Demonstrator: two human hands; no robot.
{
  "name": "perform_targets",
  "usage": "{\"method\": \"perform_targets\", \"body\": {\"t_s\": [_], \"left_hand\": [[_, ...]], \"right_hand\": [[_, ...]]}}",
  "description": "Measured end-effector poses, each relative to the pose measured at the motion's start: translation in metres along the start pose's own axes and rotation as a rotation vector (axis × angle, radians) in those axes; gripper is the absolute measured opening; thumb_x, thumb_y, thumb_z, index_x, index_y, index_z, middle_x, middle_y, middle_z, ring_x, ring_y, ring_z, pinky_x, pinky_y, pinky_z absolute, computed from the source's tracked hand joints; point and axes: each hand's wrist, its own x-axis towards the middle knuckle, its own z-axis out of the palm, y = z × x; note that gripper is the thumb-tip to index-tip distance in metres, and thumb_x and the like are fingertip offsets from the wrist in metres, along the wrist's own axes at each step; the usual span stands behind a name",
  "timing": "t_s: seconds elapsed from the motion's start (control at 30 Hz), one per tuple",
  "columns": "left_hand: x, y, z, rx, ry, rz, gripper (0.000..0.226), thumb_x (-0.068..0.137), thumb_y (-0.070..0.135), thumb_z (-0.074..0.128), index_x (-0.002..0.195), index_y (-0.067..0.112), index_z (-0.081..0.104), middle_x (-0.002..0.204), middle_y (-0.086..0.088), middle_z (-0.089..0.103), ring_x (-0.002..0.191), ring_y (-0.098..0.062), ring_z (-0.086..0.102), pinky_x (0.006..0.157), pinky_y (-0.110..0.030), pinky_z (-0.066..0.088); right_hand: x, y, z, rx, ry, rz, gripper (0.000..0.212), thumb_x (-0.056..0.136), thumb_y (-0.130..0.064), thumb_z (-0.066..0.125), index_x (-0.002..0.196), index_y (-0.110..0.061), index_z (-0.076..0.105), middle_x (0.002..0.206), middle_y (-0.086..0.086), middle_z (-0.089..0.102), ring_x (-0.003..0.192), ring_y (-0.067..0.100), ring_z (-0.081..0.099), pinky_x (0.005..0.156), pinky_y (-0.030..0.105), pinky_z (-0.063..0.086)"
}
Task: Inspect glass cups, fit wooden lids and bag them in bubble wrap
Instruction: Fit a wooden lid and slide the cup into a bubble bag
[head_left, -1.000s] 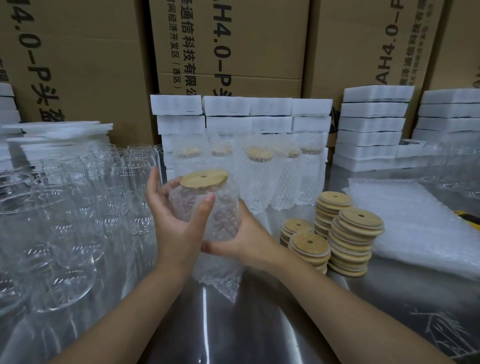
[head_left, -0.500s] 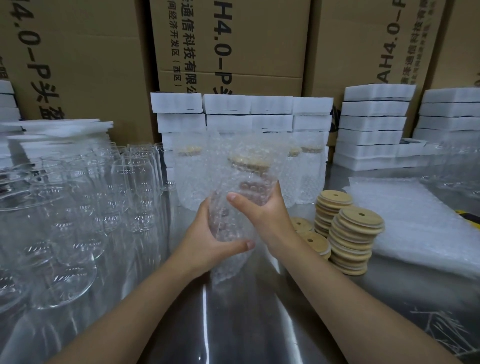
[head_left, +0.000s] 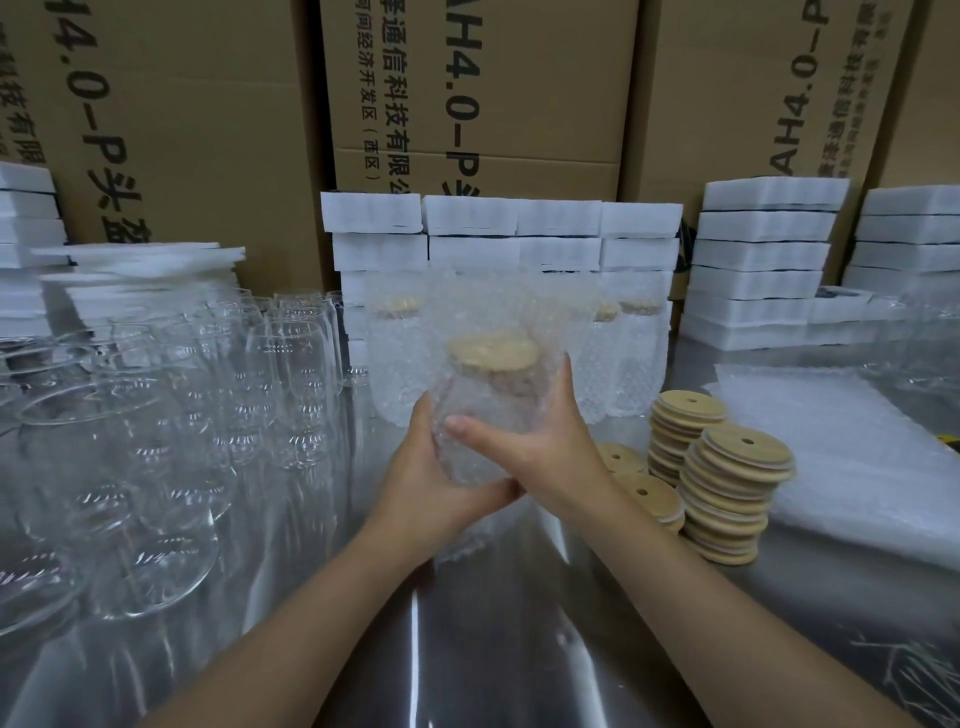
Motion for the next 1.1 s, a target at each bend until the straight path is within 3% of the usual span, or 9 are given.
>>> {"method": "perform_targets", "body": {"t_s": [0.17,0.27,0.37,0.43,0.57,0.67,0.8,1.0,1.1], "left_hand": [[0.004,0.001,-0.001,0.083,-0.022,0.000,0.125,0.047,0.058,0.085,0.150,0.026,0.023,0.143,0.016,0.048,0.131,-0.001,0.046,0.109,-0.031,0.041],[0.003,0.002,0.000,0.031,-0.229,-0.105,0.134,0.060,0.038,0.091,0.154,0.032,-0.004,0.146,0.023,0.023,0.137,0.011,0.021,0.106,-0.009,0.024],[0.001,-0.006,0.002,0.092,-0.365,-0.135,0.064,0.074,0.017,0.085,0.123,0.033,0.047,0.104,0.037,0.056,0.092,0.031,0.049,0.078,0.005,0.035],[0.003,-0.009,0.001,0.210,-0.373,-0.149,0.024,0.080,0.023,0.079,0.083,0.029,0.055,0.065,0.028,0.057,0.061,0.022,0.053,0.058,0.000,0.038],[0.007,-0.013,0.000,0.239,-0.370,-0.150,0.031,0.085,0.031,0.071,0.061,0.024,0.052,0.054,0.018,0.051,0.050,0.005,0.048,0.052,-0.012,0.035],[0.004,-0.010,-0.001,0.206,-0.416,-0.143,0.009,0.082,0.027,0.073,0.084,0.030,0.064,0.080,0.018,0.066,0.073,0.004,0.060,0.069,-0.011,0.045],[0.002,-0.014,-0.001,0.290,-0.493,-0.168,0.081,0.077,0.042,0.076,0.147,0.035,0.036,0.134,0.010,0.052,0.125,-0.004,0.049,0.094,-0.013,0.035],[0.004,-0.016,-0.001,0.283,-0.490,-0.227,0.095,0.077,0.049,0.074,0.154,0.032,0.021,0.146,0.002,0.046,0.130,-0.009,0.046,0.101,-0.020,0.036],[0.004,-0.015,0.000,0.290,-0.481,-0.217,0.093,0.079,0.048,0.073,0.154,0.031,0.021,0.147,0.001,0.046,0.131,-0.010,0.046,0.098,-0.018,0.035]], "right_hand": [[0.011,-0.011,-0.010,-0.145,0.034,0.034,0.112,0.048,-0.057,0.082,0.142,-0.045,0.022,0.127,-0.025,0.055,0.117,-0.002,0.054,0.099,0.028,0.047],[0.025,-0.017,-0.022,-0.283,0.186,0.078,0.096,0.057,-0.057,0.081,0.137,-0.028,0.038,0.121,-0.010,0.058,0.111,0.012,0.057,0.091,0.033,0.049],[0.042,-0.019,-0.030,-0.380,0.300,0.088,0.080,0.065,-0.054,0.080,0.123,-0.020,0.035,0.104,-0.010,0.052,0.092,0.013,0.055,0.067,0.029,0.044],[0.053,-0.017,-0.027,-0.423,0.304,0.047,0.072,0.067,-0.049,0.081,0.110,-0.021,0.031,0.098,-0.007,0.046,0.087,0.014,0.051,0.061,0.025,0.039],[0.072,-0.006,-0.011,-0.484,0.256,0.029,0.071,0.068,-0.045,0.083,0.105,-0.019,0.028,0.106,0.000,0.039,0.090,0.017,0.043,0.059,0.019,0.032],[0.085,0.004,0.004,-0.509,0.180,0.048,0.068,0.067,-0.045,0.083,0.107,-0.015,0.036,0.109,0.003,0.044,0.093,0.019,0.047,0.064,0.024,0.035],[0.095,0.019,0.021,-0.589,0.141,0.014,0.059,0.069,-0.041,0.082,0.093,-0.015,0.034,0.104,0.002,0.036,0.074,0.004,0.036,0.056,0.013,0.031],[0.098,0.043,0.029,-0.561,0.246,-0.080,0.053,0.078,-0.032,0.077,0.095,-0.011,0.032,0.106,0.003,0.030,0.076,0.003,0.037,0.063,0.011,0.035],[0.098,0.048,0.034,-0.662,0.251,-0.063,0.047,0.092,-0.031,0.061,0.123,-0.005,0.037,0.139,0.014,0.024,0.116,0.028,0.040,0.091,0.027,0.041]]}}
